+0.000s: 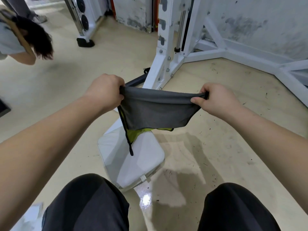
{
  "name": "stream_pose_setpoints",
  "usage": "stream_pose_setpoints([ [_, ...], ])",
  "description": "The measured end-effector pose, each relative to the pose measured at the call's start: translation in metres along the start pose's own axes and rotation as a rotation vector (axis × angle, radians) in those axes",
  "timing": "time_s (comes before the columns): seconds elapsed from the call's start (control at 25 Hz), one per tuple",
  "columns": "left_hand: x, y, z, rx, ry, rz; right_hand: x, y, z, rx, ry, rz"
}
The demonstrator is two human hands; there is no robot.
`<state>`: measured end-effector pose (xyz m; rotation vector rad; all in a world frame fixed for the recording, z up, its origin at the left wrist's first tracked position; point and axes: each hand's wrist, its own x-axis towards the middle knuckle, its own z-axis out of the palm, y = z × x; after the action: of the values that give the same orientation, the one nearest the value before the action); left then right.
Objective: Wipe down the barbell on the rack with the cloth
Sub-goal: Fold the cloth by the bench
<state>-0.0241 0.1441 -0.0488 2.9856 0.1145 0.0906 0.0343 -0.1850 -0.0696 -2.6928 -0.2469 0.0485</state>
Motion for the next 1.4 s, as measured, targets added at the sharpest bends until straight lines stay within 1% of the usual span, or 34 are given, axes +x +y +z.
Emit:
stream_pose_setpoints([
  [0.08, 0.001, -0.002, -0.006, 0.026, 0.001, 0.003, 0.0, -0.004, -0.003, -0.049, 0.031, -0.025],
  [0.16, -0.001, -0.003, -0.01, 0.031, -0.006, -0.019, -0.004, -0.007, -0.004, 0.051, 0.012, 0.003],
  [0.24, -0.007, -0.004, -0.015, 0.011, -0.055, -0.069, -0.008, -0.01, -0.005, 0.191, -0.1, 0.048],
  [0.32, -0.016, -0.008, -0.021, -0.079, -0.118, -0.155, -0.01, -0.011, -0.007, 0.281, -0.264, 0.048],
  [0.36, -0.022, -0.012, -0.024, -0.178, -0.149, -0.204, -0.011, -0.012, -0.008, 0.343, -0.326, 0.037],
  [0.44, -0.036, -0.022, -0.034, -0.475, -0.249, -0.276, -0.011, -0.016, -0.007, 0.563, -0.376, 0.061],
  [0.52, -0.051, -0.032, -0.042, -0.77, -0.369, -0.319, -0.01, -0.027, -0.001, 0.819, -0.361, 0.172],
  [0.56, -0.056, -0.038, -0.044, -0.876, -0.41, -0.345, -0.007, -0.036, 0.006, 0.898, -0.338, 0.224],
  [0.64, -0.059, -0.048, -0.043, -0.946, -0.436, -0.393, 0.001, -0.053, 0.022, 0.946, -0.278, 0.303],
  [0.72, -0.057, -0.062, -0.029, -0.868, -0.41, -0.458, 0.009, -0.069, 0.048, 0.857, -0.245, 0.303],
  [0.84, -0.057, -0.083, 0.008, -0.713, -0.338, -0.555, 0.014, -0.084, 0.095, 0.619, -0.2, 0.166],
  [0.92, -0.064, -0.095, 0.036, -0.603, -0.262, -0.519, 0.01, -0.088, 0.123, 0.566, -0.178, 0.067],
  [1.0, -0.076, -0.1, 0.055, -0.506, -0.222, -0.419, 0.002, -0.083, 0.142, 0.559, -0.178, -0.006],
  [1.04, -0.082, -0.103, 0.063, -0.462, -0.265, -0.367, -0.002, -0.075, 0.148, 0.537, -0.197, -0.041],
  [1.08, -0.089, -0.107, 0.07, -0.413, -0.366, -0.317, -0.005, -0.064, 0.153, 0.487, -0.25, -0.081],
  [1.12, -0.097, -0.11, 0.076, -0.359, -0.519, -0.275, -0.01, -0.054, 0.155, 0.397, -0.354, -0.128],
  [1.2, -0.108, -0.112, 0.087, -0.295, -0.835, -0.26, -0.021, -0.036, 0.159, 0.089, -0.673, -0.191],
  [1.24, -0.109, -0.113, 0.097, -0.274, -0.884, -0.272, -0.027, -0.028, 0.164, -0.037, -0.796, -0.171],
  [1.28, -0.107, -0.112, 0.109, -0.237, -0.837, -0.284, -0.032, -0.022, 0.171, -0.075, -0.852, -0.127],
  [1.32, -0.104, -0.111, 0.122, -0.204, -0.744, -0.315, -0.037, -0.018, 0.18, -0.026, -0.827, -0.074],
  [1.36, -0.102, -0.11, 0.137, -0.195, -0.642, -0.374, -0.04, -0.016, 0.191, 0.064, -0.734, -0.013],
  [1.4, -0.1, -0.108, 0.151, -0.223, -0.576, -0.451, -0.041, -0.015, 0.202, 0.136, -0.613, 0.049],
])
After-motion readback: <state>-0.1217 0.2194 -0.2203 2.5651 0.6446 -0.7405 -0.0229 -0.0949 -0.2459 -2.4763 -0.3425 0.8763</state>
